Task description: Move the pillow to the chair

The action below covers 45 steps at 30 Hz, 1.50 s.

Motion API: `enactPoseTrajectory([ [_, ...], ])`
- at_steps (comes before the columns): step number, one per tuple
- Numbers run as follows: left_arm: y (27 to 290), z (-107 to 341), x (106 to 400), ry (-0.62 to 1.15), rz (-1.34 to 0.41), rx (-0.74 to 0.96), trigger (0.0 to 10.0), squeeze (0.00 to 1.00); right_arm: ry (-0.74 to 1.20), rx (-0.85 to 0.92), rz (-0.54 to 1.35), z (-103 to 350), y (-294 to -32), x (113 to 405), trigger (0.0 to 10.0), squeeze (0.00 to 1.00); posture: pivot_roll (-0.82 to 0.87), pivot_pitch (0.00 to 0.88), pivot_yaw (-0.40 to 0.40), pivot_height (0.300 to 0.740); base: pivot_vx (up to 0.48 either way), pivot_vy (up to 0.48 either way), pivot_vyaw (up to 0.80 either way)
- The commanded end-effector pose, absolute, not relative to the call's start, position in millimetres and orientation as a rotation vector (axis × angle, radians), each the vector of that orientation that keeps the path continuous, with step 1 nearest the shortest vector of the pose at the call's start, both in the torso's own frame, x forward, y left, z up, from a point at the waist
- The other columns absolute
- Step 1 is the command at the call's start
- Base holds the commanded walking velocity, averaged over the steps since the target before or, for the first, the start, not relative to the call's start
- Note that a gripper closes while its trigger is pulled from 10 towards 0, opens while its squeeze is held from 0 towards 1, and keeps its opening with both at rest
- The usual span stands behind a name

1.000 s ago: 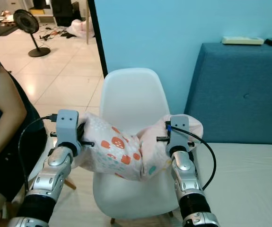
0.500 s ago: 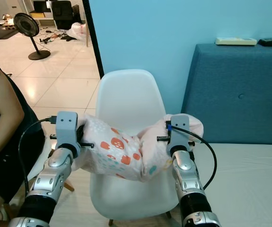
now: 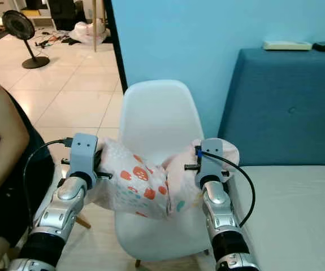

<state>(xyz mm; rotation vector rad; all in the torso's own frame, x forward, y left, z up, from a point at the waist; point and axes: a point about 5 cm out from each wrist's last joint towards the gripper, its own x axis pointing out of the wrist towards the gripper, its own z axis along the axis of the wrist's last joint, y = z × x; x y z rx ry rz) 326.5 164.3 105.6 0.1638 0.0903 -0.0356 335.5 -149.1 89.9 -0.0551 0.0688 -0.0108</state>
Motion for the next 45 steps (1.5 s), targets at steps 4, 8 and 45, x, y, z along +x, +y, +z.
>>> enactPoseTrajectory([
  [4,151.3,118.0,335.2,0.018,-0.102,0.166,10.0,0.00,0.027,-0.010,-0.013,102.1,-148.7,345.0,10.0,0.00,0.01,0.059,0.013,0.740,0.000,0.000,0.00],
  [8,147.0,124.9,339.7,-0.037,-0.129,0.167,10.0,0.00,0.031,0.017,-0.003,103.4,-148.4,348.3,10.0,0.00,0.01,0.058,0.009,0.725,0.000,0.000,0.00],
  [45,170.9,112.2,355.3,-0.044,-0.220,0.366,10.0,0.00,0.111,-0.028,-0.038,85.4,-164.9,351.6,10.0,0.00,0.00,0.138,-0.018,0.620,0.000,0.000,0.00],
])
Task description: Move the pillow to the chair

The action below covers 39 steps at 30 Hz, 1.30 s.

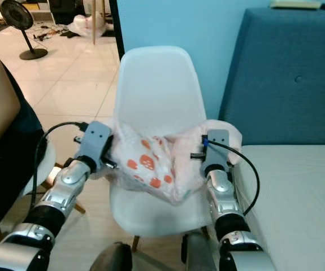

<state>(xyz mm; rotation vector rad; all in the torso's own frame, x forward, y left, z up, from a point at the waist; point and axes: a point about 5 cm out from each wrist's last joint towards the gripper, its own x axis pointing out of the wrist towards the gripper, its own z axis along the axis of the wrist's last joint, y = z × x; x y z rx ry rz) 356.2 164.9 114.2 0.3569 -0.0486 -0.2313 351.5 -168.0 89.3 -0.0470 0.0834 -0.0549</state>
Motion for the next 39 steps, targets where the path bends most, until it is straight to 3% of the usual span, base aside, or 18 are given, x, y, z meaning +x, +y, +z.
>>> enactPoseTrajectory([
  [1,174.6,112.5,355.7,-0.044,-0.195,0.349,10.0,0.00,0.114,-0.010,-0.036,84.6,-165.7,351.4,10.0,0.00,0.00,0.149,-0.020,0.615,0.000,0.000,0.00],
  [7,193.1,113.7,358.5,-0.020,-0.095,0.306,10.0,0.00,0.121,-0.007,-0.017,88.4,-167.7,355.8,10.0,0.00,0.00,0.182,-0.029,0.585,0.000,0.000,0.00],
  [15,216.5,112.6,360.6,0.060,-0.018,0.240,10.0,0.00,0.145,-0.029,0.071,94.0,-161.4,363.6,10.0,0.00,0.00,0.255,-0.047,0.585,0.000,0.000,0.00],
  [29,222.8,80.3,347.8,0.232,-0.023,0.235,10.0,0.00,0.265,-0.060,0.012,90.7,-176.3,368.8,10.0,0.00,-0.01,0.323,-0.053,0.565,0.000,0.000,0.00],
  [39,230.2,78.8,346.4,0.260,-0.011,0.258,10.0,0.00,0.266,-0.095,0.020,92.4,-180.6,369.8,10.0,0.00,-0.01,0.322,-0.055,0.560,0.000,0.000,0.00],
])
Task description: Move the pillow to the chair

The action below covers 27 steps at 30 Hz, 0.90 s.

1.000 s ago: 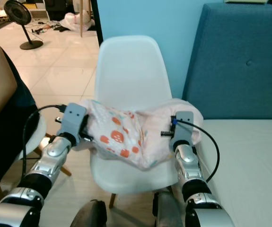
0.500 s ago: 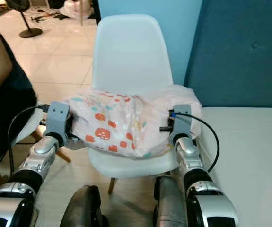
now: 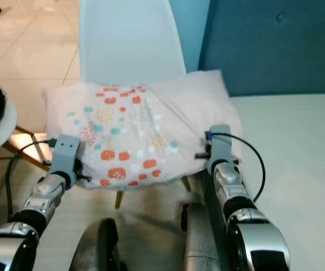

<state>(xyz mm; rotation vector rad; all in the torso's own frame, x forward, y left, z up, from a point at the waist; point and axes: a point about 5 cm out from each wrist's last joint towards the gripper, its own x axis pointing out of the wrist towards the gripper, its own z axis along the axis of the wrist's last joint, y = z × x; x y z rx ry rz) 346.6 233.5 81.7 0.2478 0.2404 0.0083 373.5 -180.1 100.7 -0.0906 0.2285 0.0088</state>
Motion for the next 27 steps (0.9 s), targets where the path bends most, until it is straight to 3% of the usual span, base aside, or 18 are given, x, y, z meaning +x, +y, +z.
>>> enactPoseTrajectory([
  [1,230.2,78.9,346.5,0.260,-0.011,0.259,10.0,0.00,0.266,-0.096,0.020,92.5,-180.7,369.8,10.0,0.00,-0.01,0.322,-0.055,0.560,0.000,0.000,0.00],
  [14,241.4,85.6,348.8,0.253,0.042,0.278,10.0,0.00,0.242,-0.086,0.009,97.7,-183.3,372.3,10.0,0.00,0.00,0.314,-0.059,0.560,0.000,0.000,0.00],
  [15,245.3,86.9,348.3,0.243,0.075,0.255,10.0,1.00,0.225,-0.044,0.013,99.9,-184.3,372.9,10.0,0.39,0.00,0.311,-0.058,0.560,0.000,0.000,0.00],
  [16,246.7,87.8,348.4,0.236,0.087,0.234,10.0,1.00,0.218,-0.023,0.011,101.2,-185.6,373.3,10.0,1.00,0.00,0.306,-0.057,0.560,0.000,0.000,0.00],
  [24,248.6,91.0,348.8,0.211,0.090,0.173,10.0,1.00,0.202,0.000,0.006,103.8,-192.6,373.2,10.0,1.00,0.01,0.272,-0.061,0.560,0.000,0.000,0.00],
  [27,258.2,92.3,345.7,0.203,0.112,0.159,10.0,1.00,0.197,-0.034,-0.046,103.4,-206.9,370.4,10.0,1.00,0.02,0.244,-0.062,0.560,0.000,0.000,0.00],
])
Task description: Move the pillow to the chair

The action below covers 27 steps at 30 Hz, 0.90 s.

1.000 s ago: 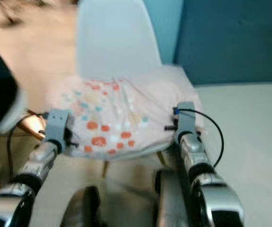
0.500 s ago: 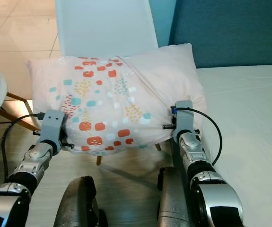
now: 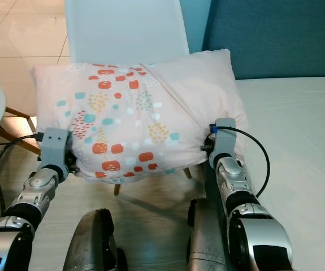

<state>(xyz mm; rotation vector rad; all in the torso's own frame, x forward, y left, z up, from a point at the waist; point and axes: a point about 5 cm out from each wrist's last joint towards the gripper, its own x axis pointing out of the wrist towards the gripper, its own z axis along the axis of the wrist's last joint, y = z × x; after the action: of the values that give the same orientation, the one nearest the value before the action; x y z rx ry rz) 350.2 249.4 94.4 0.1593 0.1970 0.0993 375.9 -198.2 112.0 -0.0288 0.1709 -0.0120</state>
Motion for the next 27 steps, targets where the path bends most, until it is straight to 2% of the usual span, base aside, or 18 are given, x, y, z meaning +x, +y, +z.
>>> enactPoseTrajectory([
  [1,263.0,91.7,343.5,0.206,0.124,0.158,10.0,1.00,0.196,-0.052,-0.063,103.1,-211.8,369.1,10.0,1.00,0.02,0.233,-0.062,0.560,0.000,0.000,0.00],
  [8,300.4,83.4,319.5,0.211,0.250,0.123,10.0,1.00,0.218,-0.090,-0.198,92.9,-249.3,353.1,10.0,1.00,0.04,0.179,-0.056,0.560,0.000,0.000,0.00],
  [11,314.5,81.9,310.8,0.222,0.308,0.137,10.0,1.00,0.293,-0.171,-0.260,83.6,-262.5,344.7,10.0,1.00,0.04,0.163,-0.053,0.560,0.000,0.000,0.00],
  [12,318.6,81.1,308.0,0.229,0.327,0.147,10.0,1.00,0.306,-0.173,-0.277,81.9,-266.5,342.4,10.0,0.06,0.04,0.158,-0.051,0.560,0.000,0.000,0.00],
  [13,323.7,80.3,304.7,0.239,0.347,0.158,10.0,1.00,0.331,-0.172,-0.303,79.0,-272.7,338.8,10.0,0.00,0.04,0.155,-0.049,0.560,0.000,0.000,0.00],
  [17,330.3,79.3,300.0,0.250,0.370,0.165,10.0,1.00,0.369,-0.160,-0.348,73.5,-283.3,331.5,10.0,0.00,0.05,0.145,-0.042,0.560,0.000,0.000,0.00],
  [18,331.0,79.9,299.6,0.246,0.375,0.165,10.0,0.00,0.366,-0.154,-0.381,73.5,-290.3,328.1,10.0,0.00,0.05,0.138,-0.034,0.560,0.000,0.000,0.00],
  [19,331.0,79.9,299.6,0.246,0.375,0.165,10.0,0.00,0.366,-0.154,-0.381,73.5,-290.3,328.1,10.0,0.00,0.05,0.138,-0.034,0.560,0.000,0.000,0.00],
  [20,332.4,83.7,300.3,0.226,0.388,0.164,10.0,0.00,0.342,-0.160,-0.485,78.0,-306.3,322.3,10.0,0.00,0.05,0.134,-0.032,0.560,0.000,0.000,0.00],
  [22,333.0,85.2,300.4,0.218,0.392,0.164,10.0,0.00,0.331,-0.161,-0.522,80.0,-311.4,320.5,10.0,0.00,0.05,0.134,-0.032,0.560,0.000,0.000,0.00],
  [24,335.7,103.0,305.7,0.122,0.425,0.133,10.0,0.00,0.174,-0.136,-0.630,103.8,-322.9,323.8,10.0,0.00,0.04,0.130,-0.023,0.560,0.000,0.000,0.00],
  [25,335.9,108.9,307.6,0.090,0.434,0.112,10.0,0.00,0.121,-0.125,-0.639,111.8,-323.0,326.3,10.0,0.00,0.04,0.130,-0.023,0.560,0.000,0.000,0.00],
  [27,325.3,122.9,318.9,0.004,0.455,-0.125,10.0,0.00,0.007,0.003,-0.471,127.1,-297.5,343.5,10.0,0.00,0.03,0.118,-0.018,0.560,0.000,0.000,0.00],
])
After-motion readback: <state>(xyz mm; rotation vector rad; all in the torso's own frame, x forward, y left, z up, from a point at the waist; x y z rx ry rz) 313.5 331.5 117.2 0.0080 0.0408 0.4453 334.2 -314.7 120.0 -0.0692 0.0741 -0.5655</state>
